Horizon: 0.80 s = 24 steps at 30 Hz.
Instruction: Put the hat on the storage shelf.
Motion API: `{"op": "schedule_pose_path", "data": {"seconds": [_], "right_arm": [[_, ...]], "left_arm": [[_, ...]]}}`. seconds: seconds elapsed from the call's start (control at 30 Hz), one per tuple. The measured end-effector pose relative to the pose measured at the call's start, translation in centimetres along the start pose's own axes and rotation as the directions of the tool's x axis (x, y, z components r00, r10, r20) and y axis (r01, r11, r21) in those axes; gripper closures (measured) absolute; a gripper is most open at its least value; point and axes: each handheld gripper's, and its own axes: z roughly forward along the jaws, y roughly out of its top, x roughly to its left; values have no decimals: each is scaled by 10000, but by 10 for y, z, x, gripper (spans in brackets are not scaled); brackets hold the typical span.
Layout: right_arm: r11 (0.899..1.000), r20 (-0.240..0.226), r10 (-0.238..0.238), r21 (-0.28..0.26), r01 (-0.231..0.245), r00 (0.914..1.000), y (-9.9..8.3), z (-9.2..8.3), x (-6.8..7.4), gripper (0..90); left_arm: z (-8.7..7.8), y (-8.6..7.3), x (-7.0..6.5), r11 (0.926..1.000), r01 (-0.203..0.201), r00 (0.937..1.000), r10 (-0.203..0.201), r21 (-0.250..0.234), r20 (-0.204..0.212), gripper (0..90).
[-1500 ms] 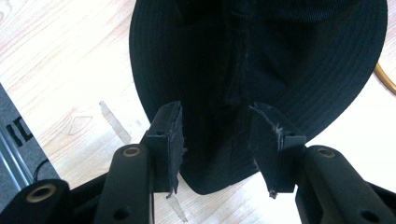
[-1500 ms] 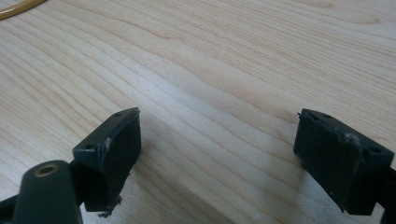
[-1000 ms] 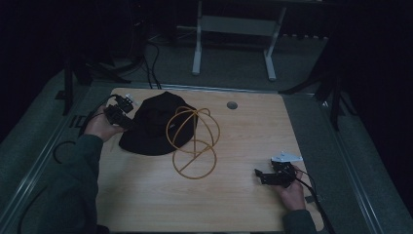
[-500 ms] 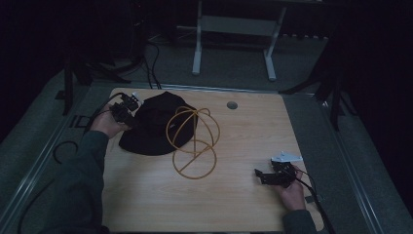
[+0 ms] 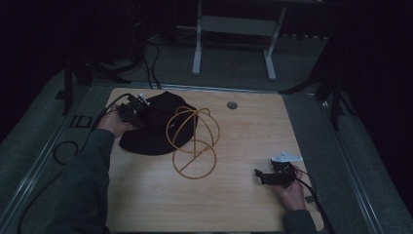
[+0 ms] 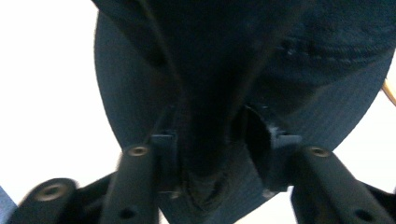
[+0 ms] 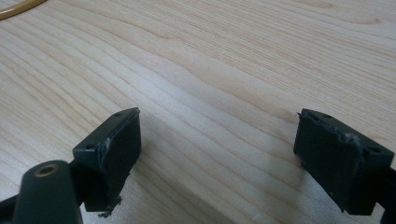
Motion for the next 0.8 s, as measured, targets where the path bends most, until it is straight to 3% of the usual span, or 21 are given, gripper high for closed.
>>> {"op": "schedule_pose_path", "data": {"seconds": [0.13,0.3,0.5,0.8], "right_arm": [[10000,-1,-1,0,1,10000,0,0,0,148],[10000,2,-2,1,2,10000,0,0,0,148],[10000,0,1,3,-1,10000,0,0,0,148],[10000,1,-9,-3,9,10000,0,0,0,148]], "left_arm": [[2,3,-2,9989,-181,9997,187,441,-137,737],[2,6,-5,9975,-346,9991,359,609,-207,847],[-3,5,-5,9986,-384,9993,383,359,46,873],[-9,3,-6,9992,-389,9992,388,66,59,880]]}}
